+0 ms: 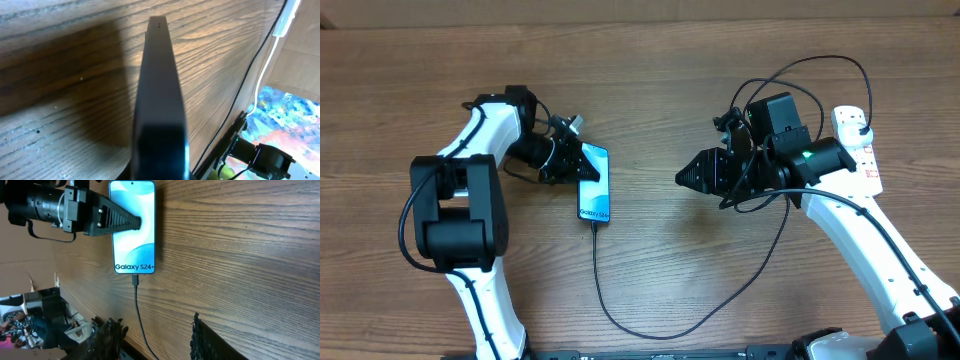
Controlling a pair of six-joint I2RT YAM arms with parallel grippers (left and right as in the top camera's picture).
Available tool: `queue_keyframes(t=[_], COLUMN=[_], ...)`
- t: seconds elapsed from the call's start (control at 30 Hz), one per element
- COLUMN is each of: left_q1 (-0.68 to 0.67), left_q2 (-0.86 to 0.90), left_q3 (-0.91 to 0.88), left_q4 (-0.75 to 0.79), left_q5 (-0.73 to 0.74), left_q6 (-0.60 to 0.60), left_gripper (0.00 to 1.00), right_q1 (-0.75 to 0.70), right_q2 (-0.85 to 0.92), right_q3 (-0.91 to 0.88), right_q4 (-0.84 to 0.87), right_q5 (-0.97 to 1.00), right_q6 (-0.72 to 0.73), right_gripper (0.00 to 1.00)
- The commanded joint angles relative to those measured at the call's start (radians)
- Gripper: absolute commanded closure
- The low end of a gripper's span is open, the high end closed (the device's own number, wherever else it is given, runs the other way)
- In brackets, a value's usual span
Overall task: Plug charger to phone and switch on socket
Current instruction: 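Lower the phone flat onto the table with the left gripper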
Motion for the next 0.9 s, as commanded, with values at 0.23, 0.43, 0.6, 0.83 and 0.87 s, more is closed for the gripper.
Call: queue_keyframes(t=[0.23,0.43,0.6,0.83,0.87], left_q1=[-0.021,-0.021,-0.030,-0.048,-0.051], left_q2=[0.015,0.015,0.015,0.015,0.015], left_q3=[0.004,0.004,-0.001,-0.002,-0.002], left_q4=[0.021,0.020,0.027,0.035,0.035], left_q5=[-0.017,-0.034,-0.035,-0.056,-0.071], left_q6=[-0.072,-0.093,-0.105,-0.114,-0.120], left_gripper=[0.96,0.96,0.96,0.96,0.96], right_q1=[-0.003,-0.003,-0.003,-0.003,-0.003], right_q2=[0.005,0.005,0.005,0.005,0.005], right_q3=[0.013,0.013,0.013,0.013,0.013], right_q4=[-0.009,-0.008,-0.009,-0.009,-0.009], right_q5=[0.015,0.019,0.023,0.023,0.023], right_q6=[-0.008,-0.009,-0.008,-0.008,-0.008], right_gripper=[0.53,0.53,0.53,0.53,0.53])
